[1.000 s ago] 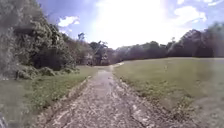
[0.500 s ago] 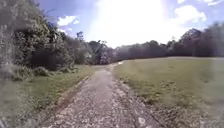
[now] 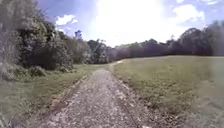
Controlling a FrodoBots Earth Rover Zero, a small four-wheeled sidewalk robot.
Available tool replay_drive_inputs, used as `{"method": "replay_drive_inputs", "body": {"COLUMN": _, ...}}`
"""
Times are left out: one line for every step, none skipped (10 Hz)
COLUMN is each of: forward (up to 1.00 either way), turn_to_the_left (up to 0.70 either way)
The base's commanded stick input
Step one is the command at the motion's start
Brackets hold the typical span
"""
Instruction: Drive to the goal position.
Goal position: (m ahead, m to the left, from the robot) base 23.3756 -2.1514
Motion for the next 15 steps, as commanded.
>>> {"method": "replay_drive_inputs", "body": {"forward": 0.00, "turn_to_the_left": 0.00}}
{"method": "replay_drive_inputs", "body": {"forward": 0.00, "turn_to_the_left": 0.00}}
{"method": "replay_drive_inputs", "body": {"forward": 0.00, "turn_to_the_left": 0.00}}
{"method": "replay_drive_inputs", "body": {"forward": 0.00, "turn_to_the_left": 0.00}}
{"method": "replay_drive_inputs", "body": {"forward": 0.00, "turn_to_the_left": 0.00}}
{"method": "replay_drive_inputs", "body": {"forward": 0.00, "turn_to_the_left": 0.00}}
{"method": "replay_drive_inputs", "body": {"forward": 0.00, "turn_to_the_left": 0.00}}
{"method": "replay_drive_inputs", "body": {"forward": 0.00, "turn_to_the_left": 0.21}}
{"method": "replay_drive_inputs", "body": {"forward": 0.00, "turn_to_the_left": 0.65}}
{"method": "replay_drive_inputs", "body": {"forward": 0.00, "turn_to_the_left": 0.06}}
{"method": "replay_drive_inputs", "body": {"forward": 0.00, "turn_to_the_left": 0.00}}
{"method": "replay_drive_inputs", "body": {"forward": 0.00, "turn_to_the_left": 0.00}}
{"method": "replay_drive_inputs", "body": {"forward": 0.00, "turn_to_the_left": 0.00}}
{"method": "replay_drive_inputs", "body": {"forward": 0.00, "turn_to_the_left": 0.00}}
{"method": "replay_drive_inputs", "body": {"forward": 0.00, "turn_to_the_left": 0.00}}
